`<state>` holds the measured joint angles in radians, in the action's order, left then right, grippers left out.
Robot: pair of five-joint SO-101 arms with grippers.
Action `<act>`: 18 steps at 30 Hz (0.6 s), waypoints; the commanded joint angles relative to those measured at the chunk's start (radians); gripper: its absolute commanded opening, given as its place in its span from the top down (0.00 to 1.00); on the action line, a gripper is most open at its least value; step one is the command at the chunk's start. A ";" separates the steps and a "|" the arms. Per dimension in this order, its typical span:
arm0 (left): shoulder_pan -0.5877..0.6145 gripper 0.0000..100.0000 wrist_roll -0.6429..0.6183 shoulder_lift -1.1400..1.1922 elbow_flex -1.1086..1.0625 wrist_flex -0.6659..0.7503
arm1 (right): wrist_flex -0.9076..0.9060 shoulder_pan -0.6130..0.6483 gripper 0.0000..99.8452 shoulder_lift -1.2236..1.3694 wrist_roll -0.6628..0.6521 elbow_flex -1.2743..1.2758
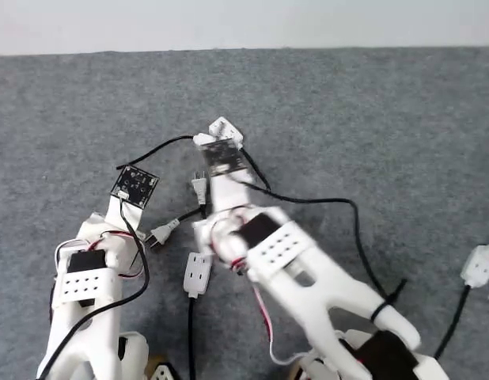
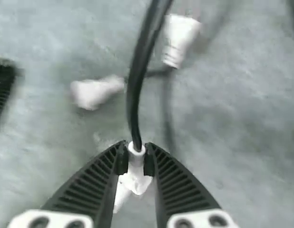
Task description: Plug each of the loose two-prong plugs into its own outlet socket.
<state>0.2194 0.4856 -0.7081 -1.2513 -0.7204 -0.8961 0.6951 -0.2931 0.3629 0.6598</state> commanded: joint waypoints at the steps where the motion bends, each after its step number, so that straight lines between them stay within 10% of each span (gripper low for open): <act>1: 0.008 0.98 0.015 -0.020 0.007 0.018 | -0.084 -0.189 0.99 -0.045 -0.078 -0.037; 18: 0.003 0.98 0.046 -0.018 0.007 0.018 | -0.208 -0.466 0.87 0.331 -0.301 -0.249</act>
<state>0.2194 0.5102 -0.7081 -1.2513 -0.7204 -1.0879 0.2639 0.0430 0.0760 0.5002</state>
